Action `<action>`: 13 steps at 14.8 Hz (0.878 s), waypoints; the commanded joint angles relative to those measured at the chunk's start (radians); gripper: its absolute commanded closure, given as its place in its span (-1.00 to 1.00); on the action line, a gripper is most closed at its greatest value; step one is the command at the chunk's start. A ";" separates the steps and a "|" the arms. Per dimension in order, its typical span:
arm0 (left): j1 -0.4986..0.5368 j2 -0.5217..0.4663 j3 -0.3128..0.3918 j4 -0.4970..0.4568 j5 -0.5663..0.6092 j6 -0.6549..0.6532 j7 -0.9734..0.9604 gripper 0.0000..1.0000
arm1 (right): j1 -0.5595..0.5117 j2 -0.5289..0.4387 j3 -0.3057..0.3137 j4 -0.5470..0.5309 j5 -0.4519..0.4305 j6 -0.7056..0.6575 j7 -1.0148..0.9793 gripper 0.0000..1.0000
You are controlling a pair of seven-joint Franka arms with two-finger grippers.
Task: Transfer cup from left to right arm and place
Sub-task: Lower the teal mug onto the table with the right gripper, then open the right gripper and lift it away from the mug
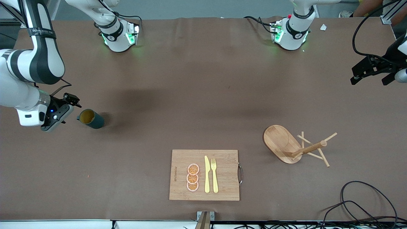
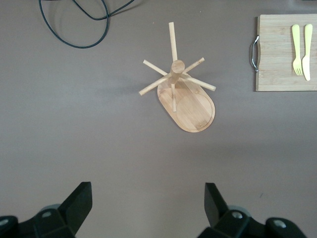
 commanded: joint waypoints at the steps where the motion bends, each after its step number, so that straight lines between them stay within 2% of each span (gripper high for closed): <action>1: 0.000 0.000 -0.004 0.001 -0.008 0.009 -0.010 -1.00 | -0.025 -0.031 0.003 0.030 0.000 -0.048 0.192 -1.00; 3: 0.000 0.009 -0.004 0.002 -0.011 0.022 -0.012 -1.00 | -0.029 -0.032 0.003 0.055 -0.002 -0.074 0.329 -1.00; 7: 0.001 0.018 -0.004 0.002 -0.011 0.038 -0.012 -1.00 | -0.030 -0.039 0.003 0.106 -0.011 -0.138 0.366 -1.00; 11: 0.001 0.020 -0.004 0.002 -0.008 0.039 -0.010 -1.00 | -0.021 -0.097 0.011 0.110 -0.011 -0.220 0.590 -1.00; 13: 0.004 0.020 -0.004 0.002 -0.008 0.038 -0.006 -1.00 | -0.018 -0.137 0.014 0.112 -0.011 -0.258 0.604 -1.00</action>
